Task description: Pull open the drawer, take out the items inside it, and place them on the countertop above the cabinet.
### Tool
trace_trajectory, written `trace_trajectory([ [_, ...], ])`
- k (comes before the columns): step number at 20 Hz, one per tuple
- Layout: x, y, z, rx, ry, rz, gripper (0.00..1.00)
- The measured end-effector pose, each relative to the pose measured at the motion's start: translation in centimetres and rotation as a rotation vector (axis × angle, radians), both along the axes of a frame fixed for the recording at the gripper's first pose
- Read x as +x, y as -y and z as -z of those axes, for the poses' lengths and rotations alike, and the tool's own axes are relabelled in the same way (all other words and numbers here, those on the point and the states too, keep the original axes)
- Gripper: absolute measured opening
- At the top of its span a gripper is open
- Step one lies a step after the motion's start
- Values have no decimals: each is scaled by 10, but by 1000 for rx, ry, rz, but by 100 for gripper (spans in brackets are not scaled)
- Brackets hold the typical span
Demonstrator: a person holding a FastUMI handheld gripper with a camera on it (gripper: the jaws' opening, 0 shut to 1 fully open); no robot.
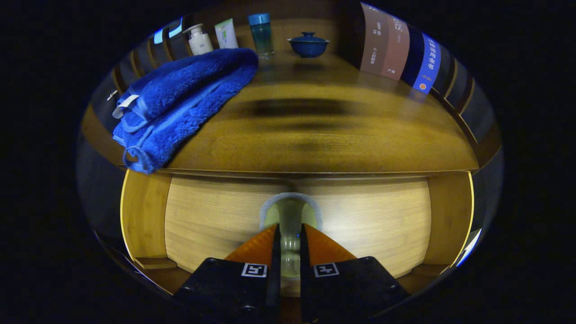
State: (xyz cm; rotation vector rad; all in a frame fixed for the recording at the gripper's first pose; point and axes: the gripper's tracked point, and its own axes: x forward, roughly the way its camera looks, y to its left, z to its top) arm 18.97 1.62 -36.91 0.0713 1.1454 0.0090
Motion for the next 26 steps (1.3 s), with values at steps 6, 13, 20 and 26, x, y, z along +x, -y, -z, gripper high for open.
trace_trajectory([
  [6,-20,1,-76,56,199,21,22],
  [13,10,3,-172,69,434,25,22],
  [20,100,5,-172,90,413,40,22],
  [26,165,22,-149,74,317,57,23],
])
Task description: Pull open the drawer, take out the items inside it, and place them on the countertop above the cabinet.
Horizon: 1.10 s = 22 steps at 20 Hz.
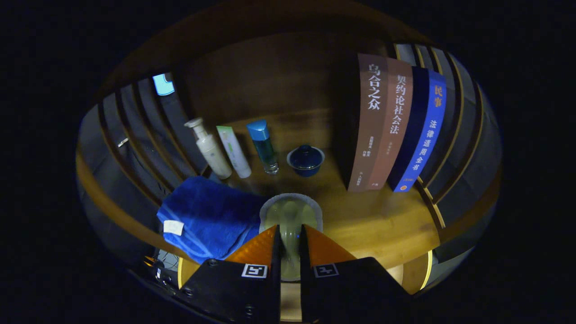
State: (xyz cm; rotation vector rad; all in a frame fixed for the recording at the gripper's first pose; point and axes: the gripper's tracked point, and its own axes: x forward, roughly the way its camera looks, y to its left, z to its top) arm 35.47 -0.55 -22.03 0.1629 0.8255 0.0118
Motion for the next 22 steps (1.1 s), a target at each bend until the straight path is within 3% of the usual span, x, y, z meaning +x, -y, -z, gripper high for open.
trace_trajectory([
  [6,27,0,35,-68,-139,-20,22],
  [10,29,2,38,-63,-147,-9,22],
  [12,30,3,39,-47,-141,12,28],
  [17,25,5,37,-33,-135,16,100],
  [22,13,-2,23,7,-84,18,100],
])
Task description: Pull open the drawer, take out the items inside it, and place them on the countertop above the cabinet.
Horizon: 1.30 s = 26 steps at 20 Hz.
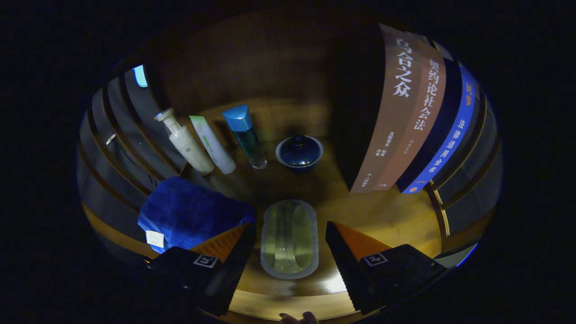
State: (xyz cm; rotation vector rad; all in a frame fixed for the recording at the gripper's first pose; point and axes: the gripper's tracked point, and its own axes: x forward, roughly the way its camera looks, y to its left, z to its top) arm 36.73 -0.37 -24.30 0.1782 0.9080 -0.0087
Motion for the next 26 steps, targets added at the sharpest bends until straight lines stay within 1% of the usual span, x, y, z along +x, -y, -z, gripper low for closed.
trace_trajectory([
  [3,-19,-4,-12,-1,59,-12,99],
  [6,-47,-7,-35,7,139,-12,100],
  [9,-88,-11,-58,16,240,-15,100],
  [13,-145,-9,-88,8,411,-22,100],
  [15,-170,-13,-93,15,482,-22,99],
  [17,-196,-17,-89,8,535,-50,99],
  [19,-219,-20,-80,-21,582,-60,99],
  [20,-229,-20,-70,-28,595,-55,99],
  [22,-253,-27,-48,5,599,-48,99],
  [26,-289,-28,2,26,581,5,100],
])
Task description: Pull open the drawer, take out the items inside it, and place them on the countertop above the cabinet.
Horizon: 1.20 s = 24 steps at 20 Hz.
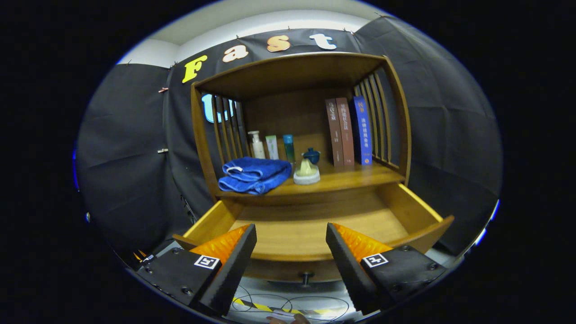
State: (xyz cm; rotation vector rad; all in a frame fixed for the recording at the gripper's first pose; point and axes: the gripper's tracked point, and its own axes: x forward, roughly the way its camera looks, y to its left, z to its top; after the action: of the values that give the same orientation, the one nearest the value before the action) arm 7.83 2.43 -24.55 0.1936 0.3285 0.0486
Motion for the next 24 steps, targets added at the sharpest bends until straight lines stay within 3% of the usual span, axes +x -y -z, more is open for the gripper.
trace_trajectory([
  [10,-14,12,79,-34,-67,45,100],
  [19,-11,16,87,-71,-57,97,99],
  [24,15,18,89,-73,-63,94,99],
])
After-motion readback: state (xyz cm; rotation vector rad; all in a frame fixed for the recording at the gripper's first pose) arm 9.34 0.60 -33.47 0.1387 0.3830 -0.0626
